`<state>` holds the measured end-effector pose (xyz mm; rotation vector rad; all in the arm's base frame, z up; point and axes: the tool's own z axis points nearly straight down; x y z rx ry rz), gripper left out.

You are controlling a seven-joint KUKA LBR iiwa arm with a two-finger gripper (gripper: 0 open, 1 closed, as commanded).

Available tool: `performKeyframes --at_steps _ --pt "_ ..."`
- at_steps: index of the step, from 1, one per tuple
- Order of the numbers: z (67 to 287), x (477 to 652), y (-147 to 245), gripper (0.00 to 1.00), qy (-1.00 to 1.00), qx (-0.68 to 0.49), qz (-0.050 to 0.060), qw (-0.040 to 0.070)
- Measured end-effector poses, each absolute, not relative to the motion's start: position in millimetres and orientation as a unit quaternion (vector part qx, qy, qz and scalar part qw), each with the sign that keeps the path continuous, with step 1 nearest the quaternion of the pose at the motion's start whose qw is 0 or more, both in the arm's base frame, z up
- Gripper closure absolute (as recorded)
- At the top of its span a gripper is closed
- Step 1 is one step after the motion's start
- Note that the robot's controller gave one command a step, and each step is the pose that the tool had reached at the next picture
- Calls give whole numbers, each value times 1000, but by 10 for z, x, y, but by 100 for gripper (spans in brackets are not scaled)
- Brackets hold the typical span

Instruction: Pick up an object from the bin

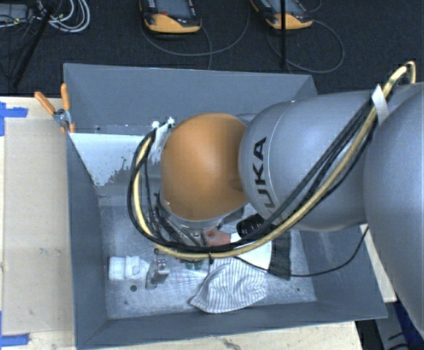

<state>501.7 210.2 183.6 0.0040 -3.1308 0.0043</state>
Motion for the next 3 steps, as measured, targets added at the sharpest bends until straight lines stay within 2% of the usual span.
performKeyframes --at_steps 1,2,3 --pt "1877 5039 2092 0 -1000 -1 0 1" --pt "1562 5137 2171 0 -999 38 0 -1" --pt "741 5060 2078 100 -994 108 -1 1"
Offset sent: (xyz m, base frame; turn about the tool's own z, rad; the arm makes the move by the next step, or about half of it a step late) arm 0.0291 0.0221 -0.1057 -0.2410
